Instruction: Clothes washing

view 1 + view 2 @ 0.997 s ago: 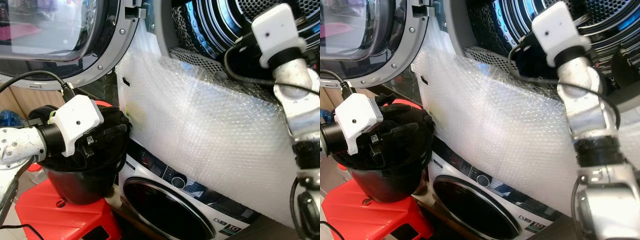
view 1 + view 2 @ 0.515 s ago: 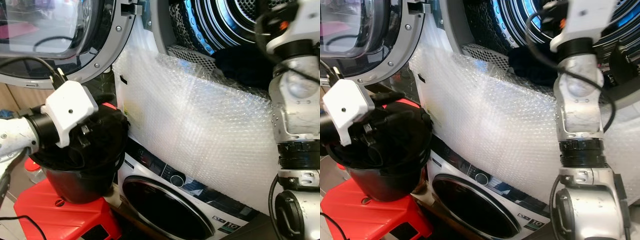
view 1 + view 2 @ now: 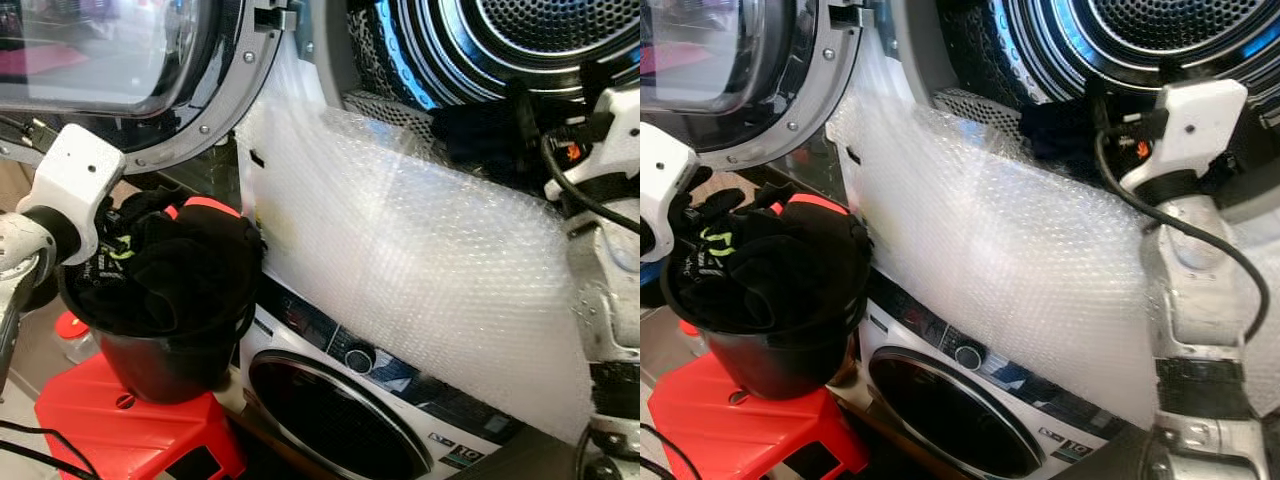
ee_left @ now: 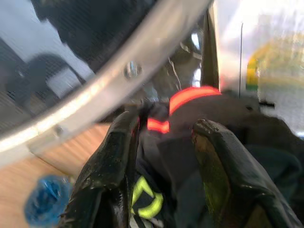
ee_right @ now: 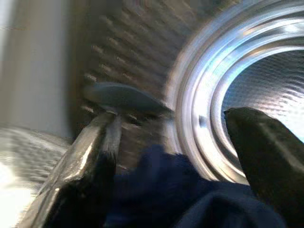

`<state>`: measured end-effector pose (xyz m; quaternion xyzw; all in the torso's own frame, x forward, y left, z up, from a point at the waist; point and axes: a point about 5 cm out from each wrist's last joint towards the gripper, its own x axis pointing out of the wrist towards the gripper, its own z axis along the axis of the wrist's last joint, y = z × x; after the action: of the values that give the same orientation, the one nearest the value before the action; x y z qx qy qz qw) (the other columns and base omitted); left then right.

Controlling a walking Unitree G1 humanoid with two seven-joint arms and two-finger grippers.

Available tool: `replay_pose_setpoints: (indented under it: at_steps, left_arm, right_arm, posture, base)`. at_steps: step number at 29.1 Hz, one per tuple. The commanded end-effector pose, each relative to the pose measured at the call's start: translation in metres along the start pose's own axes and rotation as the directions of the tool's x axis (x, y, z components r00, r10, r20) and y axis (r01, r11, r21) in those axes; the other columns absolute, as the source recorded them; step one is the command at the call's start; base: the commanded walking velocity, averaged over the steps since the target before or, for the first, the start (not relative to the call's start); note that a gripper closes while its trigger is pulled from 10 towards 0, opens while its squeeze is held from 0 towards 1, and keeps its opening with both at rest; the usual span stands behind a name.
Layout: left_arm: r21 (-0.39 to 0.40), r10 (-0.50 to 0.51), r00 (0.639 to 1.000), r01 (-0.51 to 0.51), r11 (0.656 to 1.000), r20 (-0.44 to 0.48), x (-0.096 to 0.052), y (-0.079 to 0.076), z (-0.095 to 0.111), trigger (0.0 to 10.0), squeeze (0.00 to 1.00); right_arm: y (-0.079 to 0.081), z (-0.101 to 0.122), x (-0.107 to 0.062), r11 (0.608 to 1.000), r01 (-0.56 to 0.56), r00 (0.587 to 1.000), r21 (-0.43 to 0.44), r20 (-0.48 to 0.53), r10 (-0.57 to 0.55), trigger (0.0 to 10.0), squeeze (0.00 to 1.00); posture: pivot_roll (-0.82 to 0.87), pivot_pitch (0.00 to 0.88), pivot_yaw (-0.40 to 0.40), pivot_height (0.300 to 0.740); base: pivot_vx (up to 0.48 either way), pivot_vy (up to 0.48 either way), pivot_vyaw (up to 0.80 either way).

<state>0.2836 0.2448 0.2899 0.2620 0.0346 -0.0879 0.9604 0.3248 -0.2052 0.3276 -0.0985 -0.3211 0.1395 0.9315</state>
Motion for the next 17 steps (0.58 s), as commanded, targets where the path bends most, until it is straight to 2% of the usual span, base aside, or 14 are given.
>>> replay_pose_setpoints:
  at_steps: [1, 2, 3, 6, 9, 11, 12, 13, 14, 16, 17]
  left_arm:
    - [0.003, -0.071, 0.994, 0.071, 0.997, -0.078, 0.003, -0.008, -0.015, 10.0, 0.18]
    - [-0.001, -0.084, 0.991, 0.084, 0.996, -0.104, 0.003, -0.010, -0.021, 10.0, 0.18]
    - [0.005, -0.096, 0.988, 0.098, 0.995, -0.120, 0.004, -0.010, -0.025, 10.0, 1.00]
    - [0.004, -0.155, 0.977, 0.158, 0.987, -0.149, 0.004, -0.012, -0.034, 10.0, 1.00]
    - [0.034, -0.262, 0.953, 0.270, 0.962, -0.153, 0.008, -0.019, -0.040, 10.0, 1.00]
    - [0.054, -0.288, 0.945, 0.299, 0.953, -0.154, 0.009, -0.020, -0.040, 10.0, 1.00]
    - [0.085, -0.326, 0.933, 0.341, 0.936, -0.151, 0.010, -0.022, -0.038, 10.0, 0.75]
    - [0.104, -0.355, 0.923, 0.372, 0.922, -0.148, 0.010, -0.024, -0.037, 10.0, 0.20]
    - [0.139, -0.410, 0.900, 0.429, 0.892, -0.150, 0.011, -0.027, -0.034, 10.0, 0.00]
    - [0.147, -0.457, 0.877, 0.476, 0.867, -0.145, 0.011, -0.029, -0.034, 10.0, 0.00]
    - [0.126, -0.484, 0.864, 0.500, 0.857, -0.137, 0.012, -0.029, -0.035, 10.0, 0.00]
  right_arm:
    - [0.003, 0.027, -0.007, 0.994, -0.097, 0.987, 0.055, 0.133, 0.089, 10.0, 0.00]
    - [0.007, 0.034, -0.009, 0.988, -0.132, 0.978, 0.077, 0.169, 0.118, 10.0, 0.00]
    - [0.009, 0.038, -0.010, 0.984, -0.154, 0.971, 0.090, 0.198, 0.134, 10.0, 0.00]
    - [0.014, 0.040, -0.009, 0.977, -0.180, 0.966, 0.112, 0.208, 0.154, 10.0, 0.00]
    - [0.027, 0.035, -0.005, 0.967, -0.219, 0.961, 0.131, 0.200, 0.191, 10.0, 0.00]
    - [0.031, 0.034, -0.004, 0.961, -0.233, 0.959, 0.145, 0.199, 0.203, 10.0, 0.00]
    - [0.037, 0.033, -0.003, 0.955, -0.255, 0.954, 0.154, 0.204, 0.222, 10.0, 0.00]
    - [0.042, 0.033, -0.003, 0.948, -0.273, 0.948, 0.164, 0.211, 0.237, 10.0, 0.00]
    - [0.049, 0.035, -0.002, 0.934, -0.303, 0.938, 0.187, 0.231, 0.258, 10.0, 0.00]
    - [0.053, 0.039, -0.002, 0.920, -0.334, 0.926, 0.207, 0.256, 0.279, 10.0, 0.00]
    - [0.056, 0.040, -0.002, 0.914, -0.345, 0.921, 0.214, 0.263, 0.286, 10.0, 0.00]
  posture:
    - [0.35, 0.126, -0.111, 0.740]
    - [0.35, 0.126, -0.111, 0.740]
    - [0.35, 0.128, -0.110, 0.740]
    - [0.36, 0.132, -0.117, 0.740]
    - [0.36, 0.135, -0.128, 0.740]
    - [0.36, 0.137, -0.129, 0.740]
    - [0.36, 0.138, -0.130, 0.740]
    - [0.37, 0.136, -0.130, 0.740]
    - [0.37, 0.138, -0.128, 0.740]
    - [0.36, 0.141, -0.129, 0.740]
    - [0.36, 0.145, -0.129, 0.740]
  base:
    - [0.000, 0.000, 0.00]
    - [0.000, 0.000, 0.00]
    - [0.000, 0.000, 0.00]
    - [0.000, 0.000, 0.00]
    - [0.000, 0.000, 0.00]
    - [0.000, 0.000, 0.00]
    - [0.000, 0.000, 0.00]
    - [0.000, 0.000, 0.00]
    - [0.000, 0.000, 0.00]
    - [0.000, 0.000, 0.00]
    - [0.000, 0.000, 0.00]
